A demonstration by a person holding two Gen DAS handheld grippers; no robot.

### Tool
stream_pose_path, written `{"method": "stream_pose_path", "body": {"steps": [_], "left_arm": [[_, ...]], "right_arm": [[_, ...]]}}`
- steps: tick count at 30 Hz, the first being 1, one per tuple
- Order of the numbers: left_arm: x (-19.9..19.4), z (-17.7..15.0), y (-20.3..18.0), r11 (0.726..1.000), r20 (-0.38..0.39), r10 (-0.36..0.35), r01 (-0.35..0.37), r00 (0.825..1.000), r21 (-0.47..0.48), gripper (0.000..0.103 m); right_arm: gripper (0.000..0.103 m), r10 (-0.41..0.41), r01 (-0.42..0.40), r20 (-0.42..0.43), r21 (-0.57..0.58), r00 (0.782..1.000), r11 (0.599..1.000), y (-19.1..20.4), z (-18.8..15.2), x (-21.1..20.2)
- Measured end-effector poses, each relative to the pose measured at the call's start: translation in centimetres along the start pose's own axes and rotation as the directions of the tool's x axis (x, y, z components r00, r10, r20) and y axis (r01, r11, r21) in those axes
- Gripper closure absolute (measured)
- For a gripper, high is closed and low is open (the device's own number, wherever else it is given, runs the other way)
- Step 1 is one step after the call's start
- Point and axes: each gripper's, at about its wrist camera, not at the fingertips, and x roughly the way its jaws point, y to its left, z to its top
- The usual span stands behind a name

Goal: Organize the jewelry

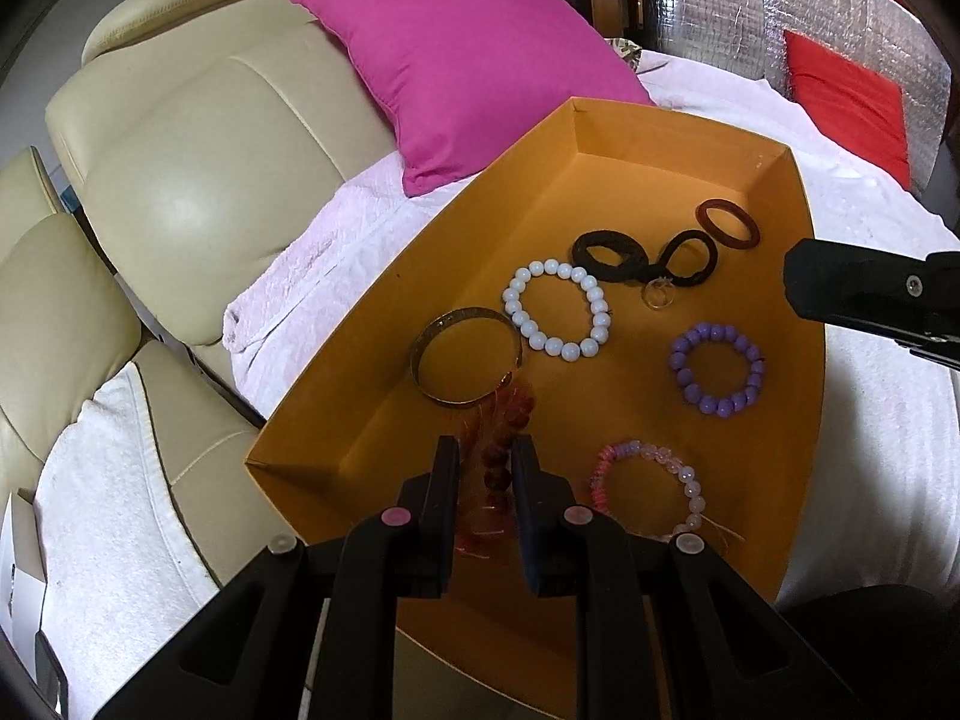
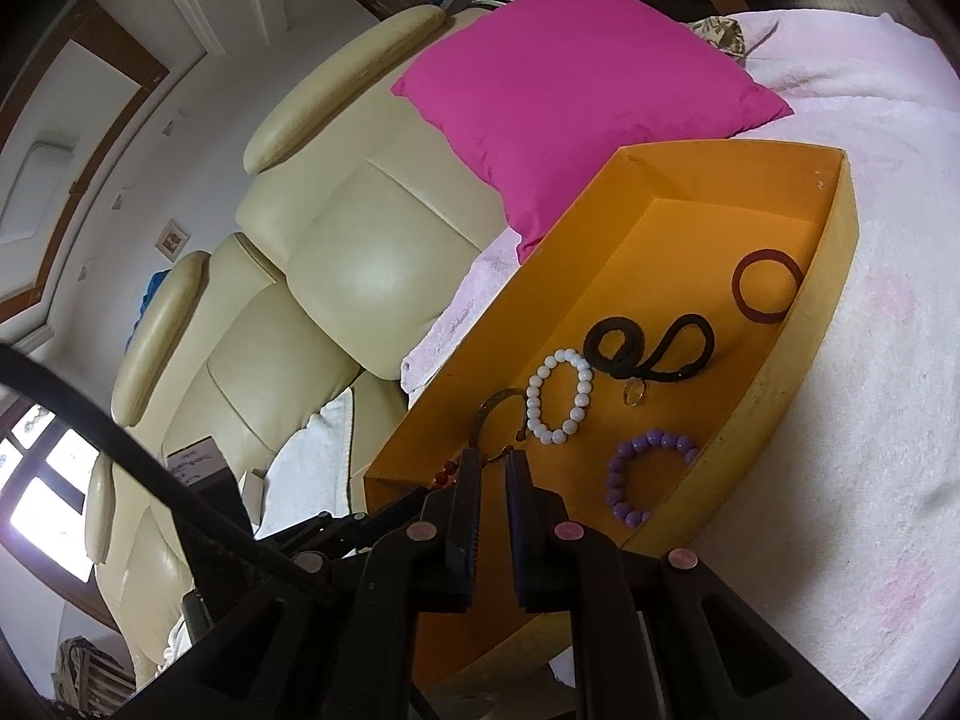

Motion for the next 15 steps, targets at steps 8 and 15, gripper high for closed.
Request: {"method": "stream_pose_path", "body": {"steps": [8,15], "left_arm": [[0.3,0.0,-0.1,1.0,-0.016,0.012,-0.012,1.0,0.002,0.075],[-1.4,0.8,0.3,0.999,0.041,0.031,-0.03,0.999,-0.024,0.041]], "right_arm": [[0.092,-0.002,0.002,0.004,0.005,1.0,1.0,-0.2,0.0,-0.1],[0.092,-0.049,0.049,0.017,-0.004,0.999,0.999,-0.1,0.2,-0.7]]}}
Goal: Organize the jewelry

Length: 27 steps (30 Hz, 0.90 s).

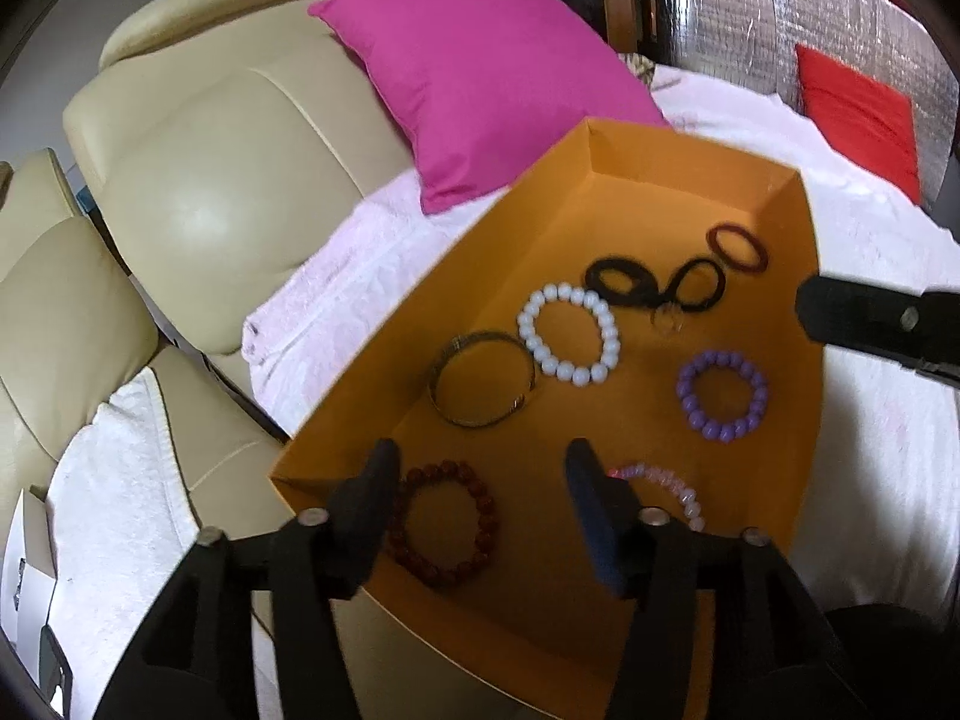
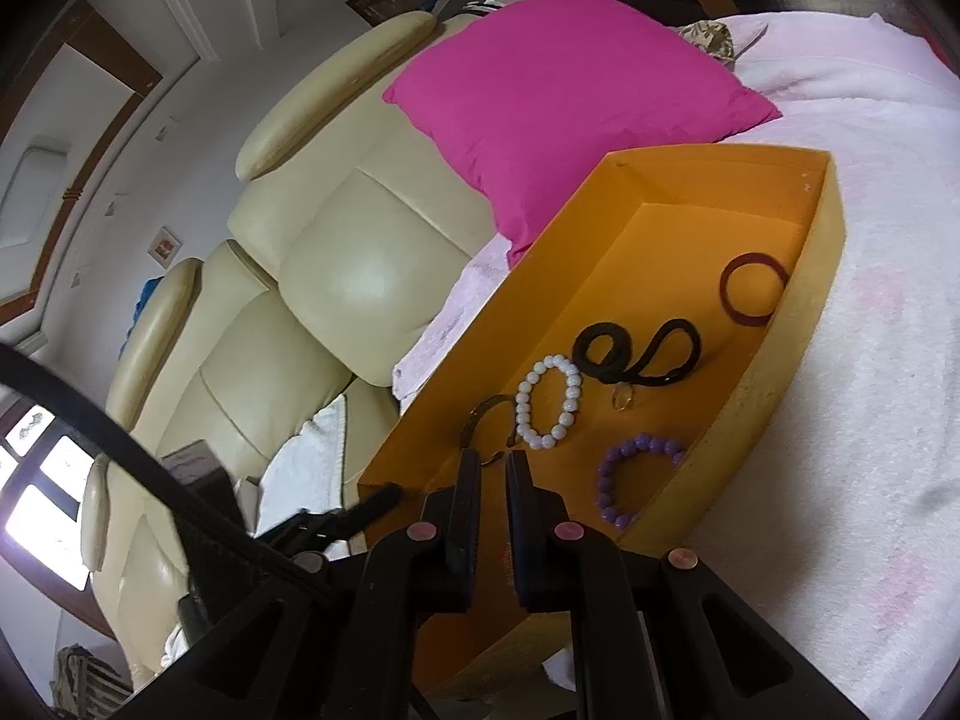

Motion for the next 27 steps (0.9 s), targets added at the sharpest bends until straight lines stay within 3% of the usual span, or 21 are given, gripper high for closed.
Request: {"method": "stream_pose_path", "body": {"steps": [4,9,15,19,27], "left_arm": [[-2.9,1.3,-0.3,0.999,0.08,0.044,-0.045,0.996,0.014,0.031],[-7.3,2.8,-0.8,0.999,0.171,0.028,-0.032,0.985,0.025,0.023],[-13.7,4.1,-2.5,0.995,0.287,0.067,-0.087,0.956,0.056,0.018],[-17.8,4.1,-2.9,0.996,0.352,0.043,-0.066,0.935,0.056,0.017],[-24.6,3.0,-1.8,0.998,0.42,0.019,-0.045,0.907,0.053,0.016]], "right_arm": [[0.088,-0.07,0.071,0.047,-0.024,0.996,0.997,0.3,0.4,-1.6],[0.06,-0.145,0.15,0.14,-0.027,0.979,0.988,1.0,0.5,-5.3],[0.059,-0.217,0.235,0.257,-0.042,0.942,0.971,3.0,-0.4,-11.9],[0.058,-0.29,0.323,0.309,-0.058,0.906,0.945,5.3,-1.8,-16.9],[0.048,-0.323,0.373,0.384,-0.061,0.865,0.926,11.4,-5.7,-24.7]]}}
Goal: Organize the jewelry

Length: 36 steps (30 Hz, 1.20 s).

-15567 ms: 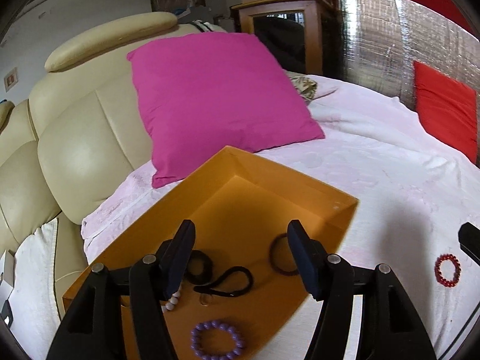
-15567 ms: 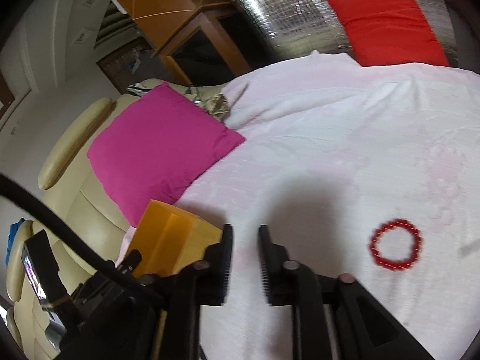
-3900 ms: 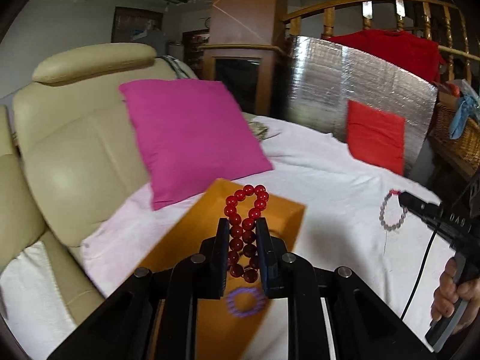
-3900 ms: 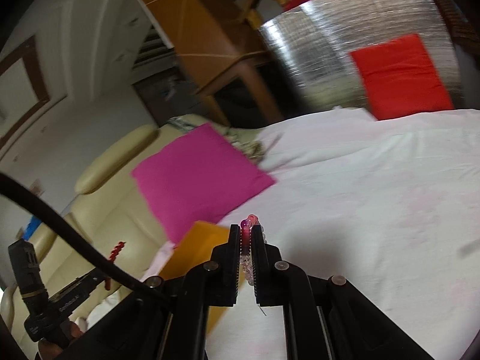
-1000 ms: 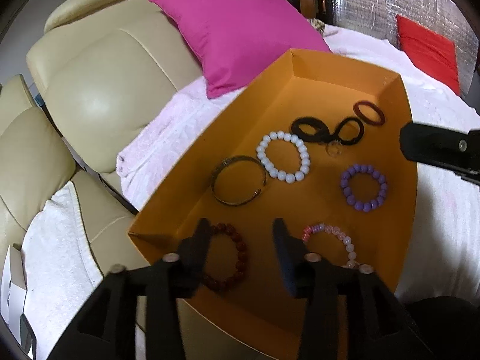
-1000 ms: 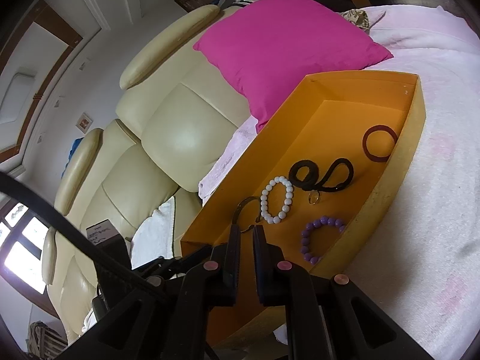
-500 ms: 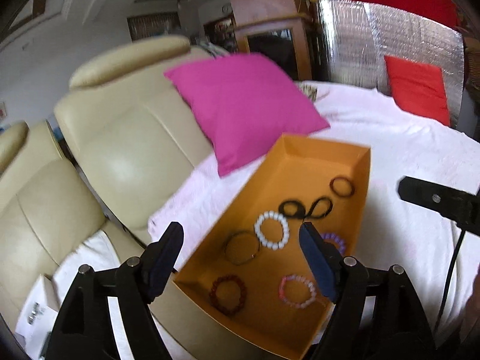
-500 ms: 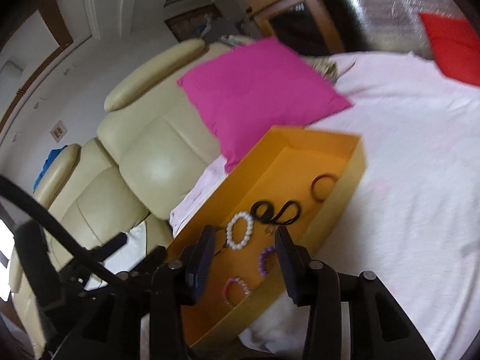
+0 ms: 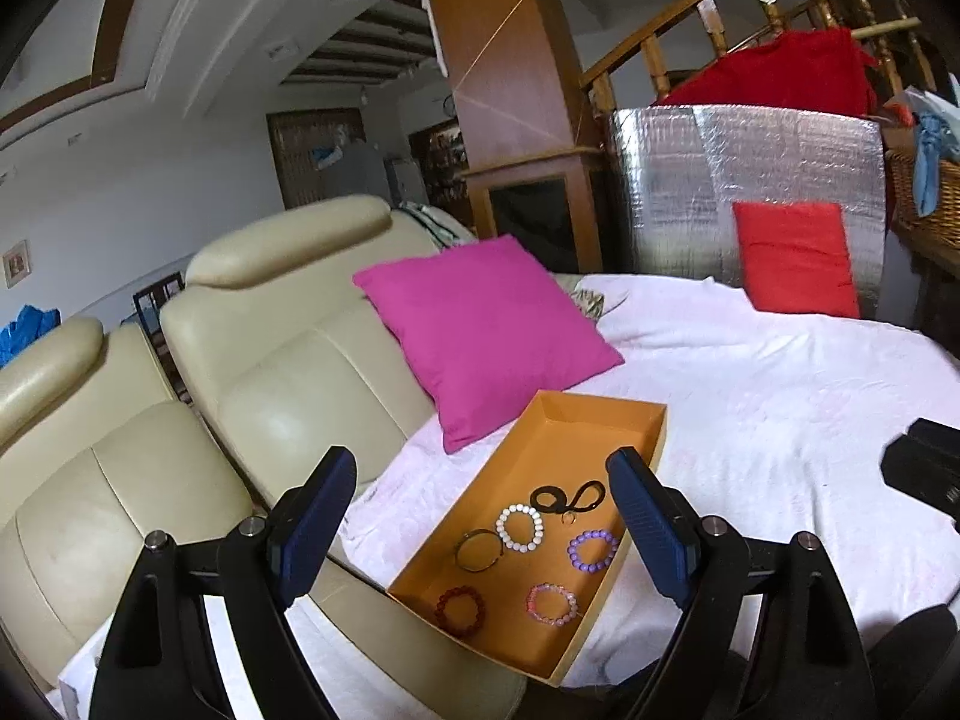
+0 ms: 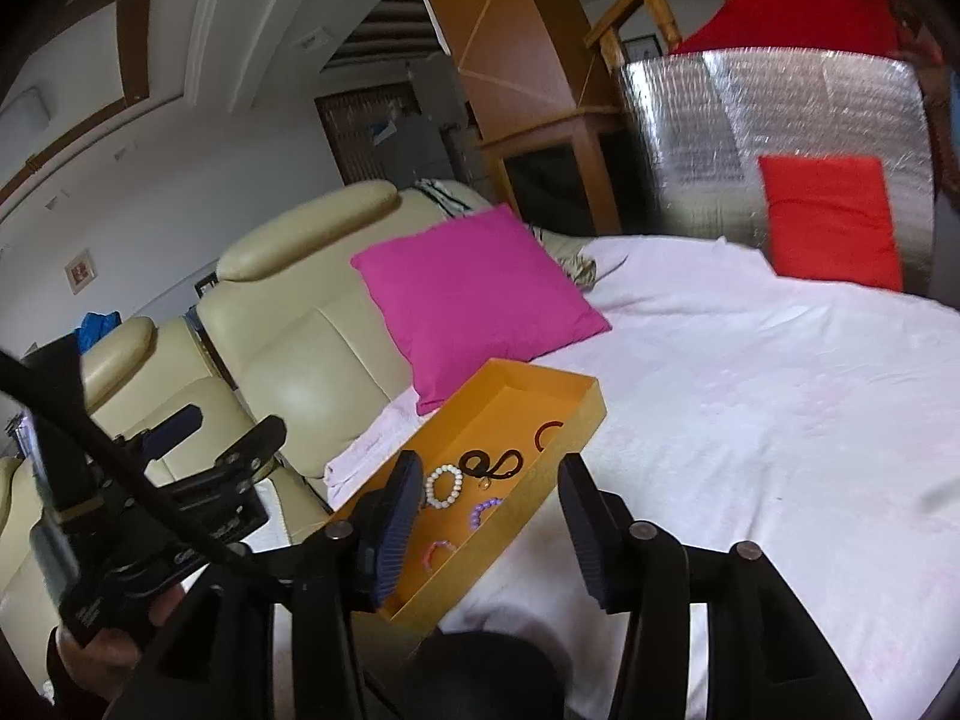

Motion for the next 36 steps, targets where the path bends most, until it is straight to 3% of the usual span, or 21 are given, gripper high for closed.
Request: {"method": "stream_pose_path", "body": {"steps": [7,14,20,26,36], "left_arm": [[-0.2,0.7,1.1,0.999,-0.005,-0.023,0.023,1.0,-0.028,0.016],[1.1,0.6,0.9,0.999,-0.029,0.015,-0.016,0.999,-0.035,0.016],[1.1,-0.3,1.1,0.999,-0.049,0.03,-0.031,0.998,-0.021,0.016],[-0.3,-1.1,1.7,1.0,-0.052,0.017,-0.018,0.999,-0.022,0.016],[-2.2,-1.0,3.5,0.998,-0.021,0.033,-0.034,0.999,-0.044,0.016]], "right_arm": [[0.037,-0.041,0.044,0.054,-0.063,0.998,0.997,3.5,0.2,-4.3],[0.037,-0.091,0.093,0.033,-0.077,0.995,0.993,3.5,-0.8,-1.8],[0.037,-0.084,0.084,-0.01,-0.056,0.996,0.995,4.0,-2.3,0.3],[0.037,-0.096,0.095,-0.029,-0.037,0.995,0.995,4.8,-4.0,-0.5],[0.036,-0.112,0.112,0.008,-0.015,0.994,0.994,6.1,-3.4,-2.4]]}}
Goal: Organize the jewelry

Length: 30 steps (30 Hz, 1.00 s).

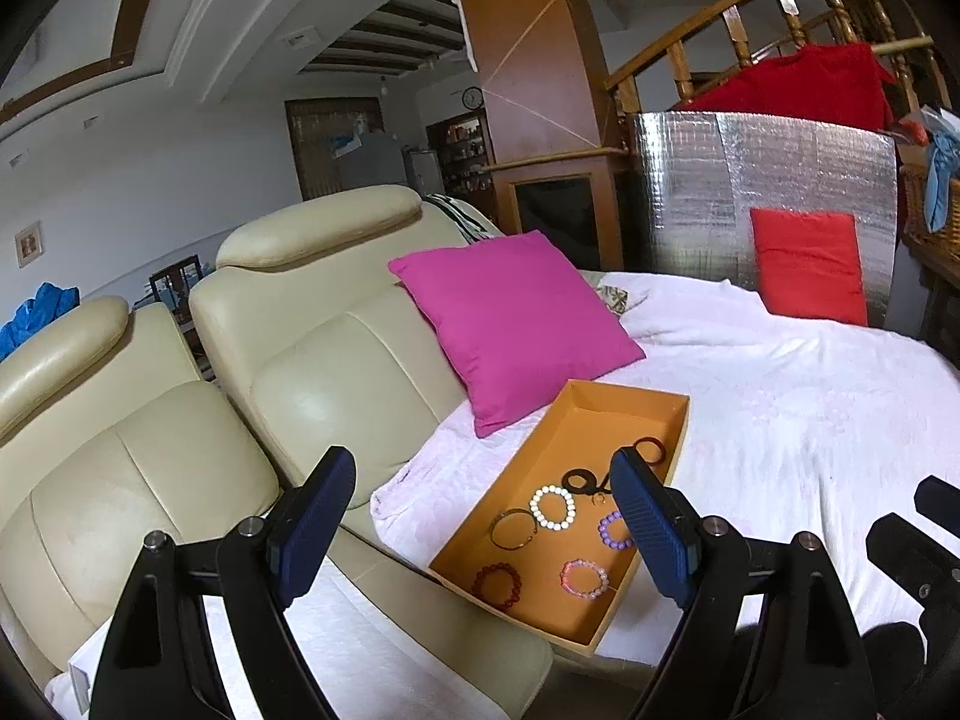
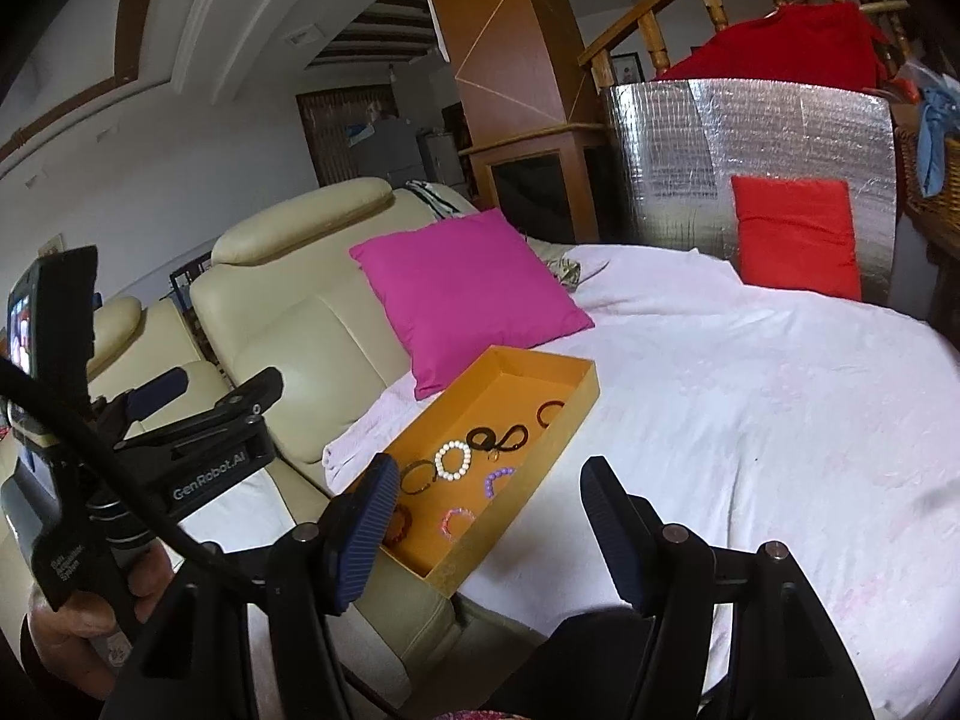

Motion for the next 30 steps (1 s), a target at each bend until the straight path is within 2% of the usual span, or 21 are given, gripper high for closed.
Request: {"method": "stream_pose_path", "body": {"steps": [10,30], "left_arm": [[-0.2,-0.1,0.8,1.0,0.01,0.007,-0.007,1.0,-0.009,0.016],[1.3,-0.9,3.6,0.998,-0.023,0.021,-0.022,1.0,-0.066,0.016]], "right_arm": [[0.036,0.007,-0.007,-0.002,-0.017,1.0,1.0,1.3,0.4,0.2],[0.035,0.005,-0.005,-0.001,-0.058,1.0,0.998,3.8,0.4,1.1]]}}
